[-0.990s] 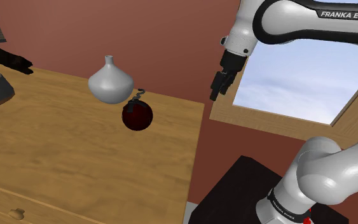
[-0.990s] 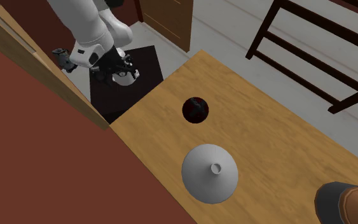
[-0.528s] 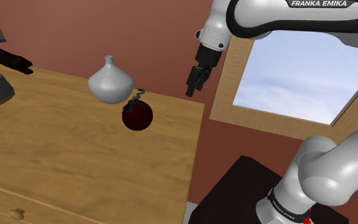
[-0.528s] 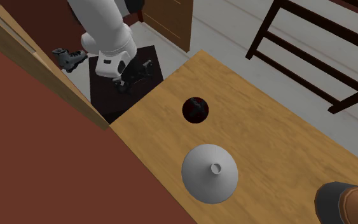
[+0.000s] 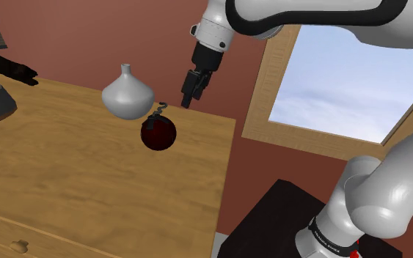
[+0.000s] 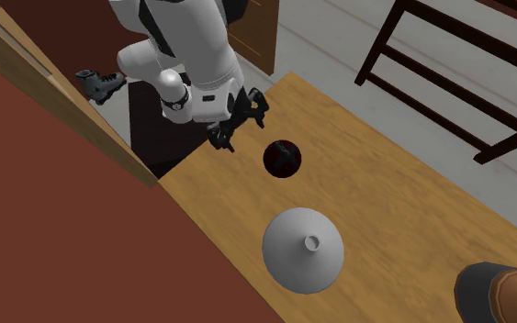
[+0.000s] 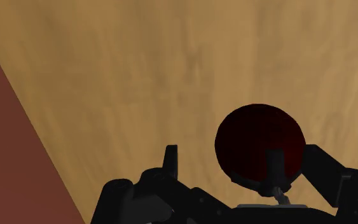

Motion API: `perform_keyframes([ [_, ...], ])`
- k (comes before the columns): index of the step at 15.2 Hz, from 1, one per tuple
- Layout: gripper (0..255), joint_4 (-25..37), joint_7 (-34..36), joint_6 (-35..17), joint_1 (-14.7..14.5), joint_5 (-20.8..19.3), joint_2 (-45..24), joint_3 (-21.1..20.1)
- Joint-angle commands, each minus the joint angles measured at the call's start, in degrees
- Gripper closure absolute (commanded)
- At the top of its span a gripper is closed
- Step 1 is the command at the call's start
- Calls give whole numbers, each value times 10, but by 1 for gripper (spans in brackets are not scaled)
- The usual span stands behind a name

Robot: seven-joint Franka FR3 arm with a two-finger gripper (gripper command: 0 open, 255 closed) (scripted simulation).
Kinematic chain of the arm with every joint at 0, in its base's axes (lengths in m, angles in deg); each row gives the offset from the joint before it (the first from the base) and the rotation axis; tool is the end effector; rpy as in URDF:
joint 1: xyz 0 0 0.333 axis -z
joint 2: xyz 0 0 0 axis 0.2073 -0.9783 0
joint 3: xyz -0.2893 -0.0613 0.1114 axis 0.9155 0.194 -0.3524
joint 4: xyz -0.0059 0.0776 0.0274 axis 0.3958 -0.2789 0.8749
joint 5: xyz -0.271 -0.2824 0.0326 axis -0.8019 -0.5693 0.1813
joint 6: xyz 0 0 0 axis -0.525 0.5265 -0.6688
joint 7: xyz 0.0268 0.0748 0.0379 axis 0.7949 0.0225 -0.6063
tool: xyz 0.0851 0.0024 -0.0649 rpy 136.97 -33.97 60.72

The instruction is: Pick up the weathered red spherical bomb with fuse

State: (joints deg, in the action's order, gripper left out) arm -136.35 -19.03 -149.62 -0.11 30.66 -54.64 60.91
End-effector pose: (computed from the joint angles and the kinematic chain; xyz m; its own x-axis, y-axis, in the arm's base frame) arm 0.4616 0.1940 0.6084 0.8891 0.4005 0.2218 0.4326 -0.8935 -0.1208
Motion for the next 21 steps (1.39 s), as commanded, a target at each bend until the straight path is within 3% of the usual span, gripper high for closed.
perform_keyframes([
  [1, 0, 30, -6, -6, -9, 2, -27, -10],
  [5, 0, 98, -15, -11, -26, 1, -84, -29],
  [14, 0, 35, -25, -69, -27, 6, -79, -30],
  [15, 255, 35, -25, -69, -27, 6, -79, -30],
  [21, 255, 35, -24, -69, -28, 6, -79, -30],
])
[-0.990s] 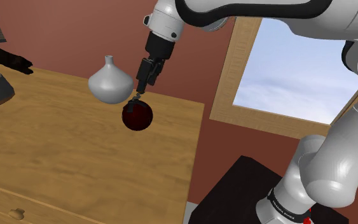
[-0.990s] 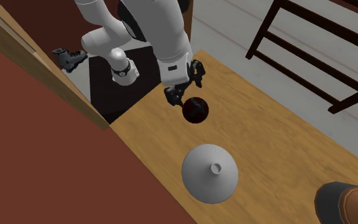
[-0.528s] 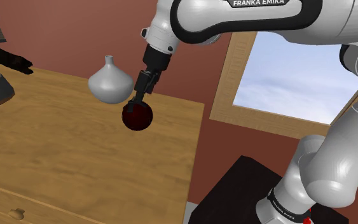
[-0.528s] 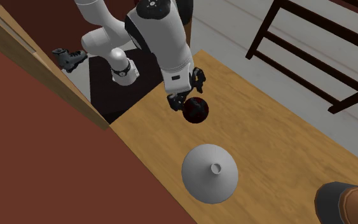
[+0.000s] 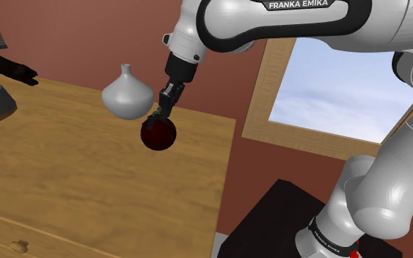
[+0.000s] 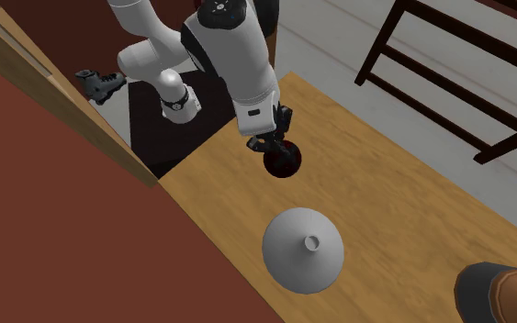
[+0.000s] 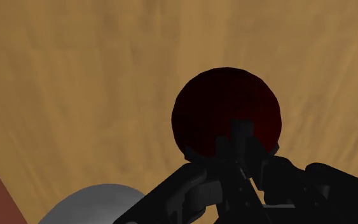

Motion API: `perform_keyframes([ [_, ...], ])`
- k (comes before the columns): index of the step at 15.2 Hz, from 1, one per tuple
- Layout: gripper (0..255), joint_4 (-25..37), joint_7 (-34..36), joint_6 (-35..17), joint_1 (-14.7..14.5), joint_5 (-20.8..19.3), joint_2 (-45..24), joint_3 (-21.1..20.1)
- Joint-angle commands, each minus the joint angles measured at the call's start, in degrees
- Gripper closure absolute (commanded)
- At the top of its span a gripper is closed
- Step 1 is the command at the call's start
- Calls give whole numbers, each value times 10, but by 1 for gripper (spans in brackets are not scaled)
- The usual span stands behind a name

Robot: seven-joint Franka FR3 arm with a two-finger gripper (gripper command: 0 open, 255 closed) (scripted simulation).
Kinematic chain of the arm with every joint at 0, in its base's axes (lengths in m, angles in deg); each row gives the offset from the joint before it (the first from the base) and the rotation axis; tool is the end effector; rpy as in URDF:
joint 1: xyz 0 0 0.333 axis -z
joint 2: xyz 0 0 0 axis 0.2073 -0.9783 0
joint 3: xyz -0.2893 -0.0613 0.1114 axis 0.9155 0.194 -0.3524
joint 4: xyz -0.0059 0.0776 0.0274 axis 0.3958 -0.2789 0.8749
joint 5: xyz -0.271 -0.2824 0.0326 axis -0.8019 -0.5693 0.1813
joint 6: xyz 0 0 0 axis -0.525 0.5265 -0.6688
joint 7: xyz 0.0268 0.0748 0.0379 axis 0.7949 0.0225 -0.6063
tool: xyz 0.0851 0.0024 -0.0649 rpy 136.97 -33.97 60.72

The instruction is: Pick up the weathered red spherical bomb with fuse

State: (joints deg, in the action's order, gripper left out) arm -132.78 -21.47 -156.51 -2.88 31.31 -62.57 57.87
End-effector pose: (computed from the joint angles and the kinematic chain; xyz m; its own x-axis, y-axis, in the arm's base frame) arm 0.4868 0.2575 0.5806 0.8238 0.4983 0.2702 0.5434 -0.8299 -0.1262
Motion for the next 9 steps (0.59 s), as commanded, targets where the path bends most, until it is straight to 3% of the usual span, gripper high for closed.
perform_keyframes([
  [1, 255, 0, 0, 0, 0, 0, 0, 0],
  [9, 255, 49, 7, 46, 1, -4, -3, 1],
])
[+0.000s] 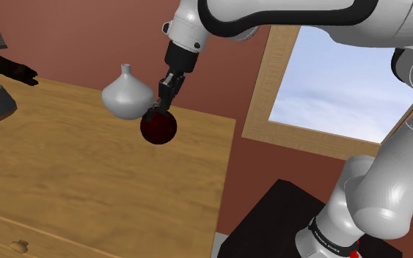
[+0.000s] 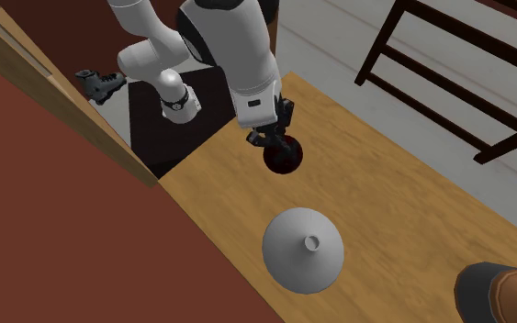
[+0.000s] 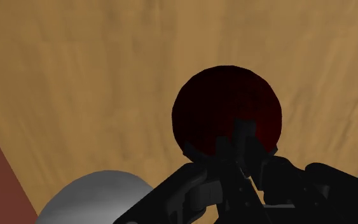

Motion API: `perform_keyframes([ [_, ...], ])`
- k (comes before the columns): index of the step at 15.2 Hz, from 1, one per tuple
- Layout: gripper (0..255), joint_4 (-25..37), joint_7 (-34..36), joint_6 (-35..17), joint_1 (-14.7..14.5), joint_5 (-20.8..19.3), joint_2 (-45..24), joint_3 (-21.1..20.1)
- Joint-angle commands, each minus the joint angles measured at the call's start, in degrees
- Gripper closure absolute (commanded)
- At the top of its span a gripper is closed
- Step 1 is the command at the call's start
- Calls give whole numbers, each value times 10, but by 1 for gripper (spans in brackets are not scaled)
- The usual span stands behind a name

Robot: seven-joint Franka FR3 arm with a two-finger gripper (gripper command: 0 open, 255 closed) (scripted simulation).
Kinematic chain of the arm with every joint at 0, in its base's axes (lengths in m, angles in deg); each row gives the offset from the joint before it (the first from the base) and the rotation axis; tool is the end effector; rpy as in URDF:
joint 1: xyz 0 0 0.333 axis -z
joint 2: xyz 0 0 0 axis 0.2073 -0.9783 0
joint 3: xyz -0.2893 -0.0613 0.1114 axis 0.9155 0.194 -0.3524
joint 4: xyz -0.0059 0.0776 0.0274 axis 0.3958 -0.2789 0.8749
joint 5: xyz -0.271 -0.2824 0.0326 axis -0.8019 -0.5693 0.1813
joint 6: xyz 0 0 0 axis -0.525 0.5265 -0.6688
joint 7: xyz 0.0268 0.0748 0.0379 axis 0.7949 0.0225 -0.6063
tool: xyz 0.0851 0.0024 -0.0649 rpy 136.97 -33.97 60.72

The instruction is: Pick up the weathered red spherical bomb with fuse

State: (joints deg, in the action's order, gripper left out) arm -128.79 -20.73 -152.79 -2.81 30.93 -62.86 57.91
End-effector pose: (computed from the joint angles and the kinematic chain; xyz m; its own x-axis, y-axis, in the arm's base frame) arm 0.4869 0.2581 0.6058 0.8245 0.4979 0.2689 0.5427 -0.8304 -0.1263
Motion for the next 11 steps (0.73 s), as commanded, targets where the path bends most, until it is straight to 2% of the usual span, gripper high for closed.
perform_keyframes([
  [1, 255, 17, 1, 16, 1, -1, -1, 1],
  [9, 255, 93, 12, 79, 2, -7, -14, 2],
  [11, 255, 95, 13, 80, 2, -7, -14, 2],
])
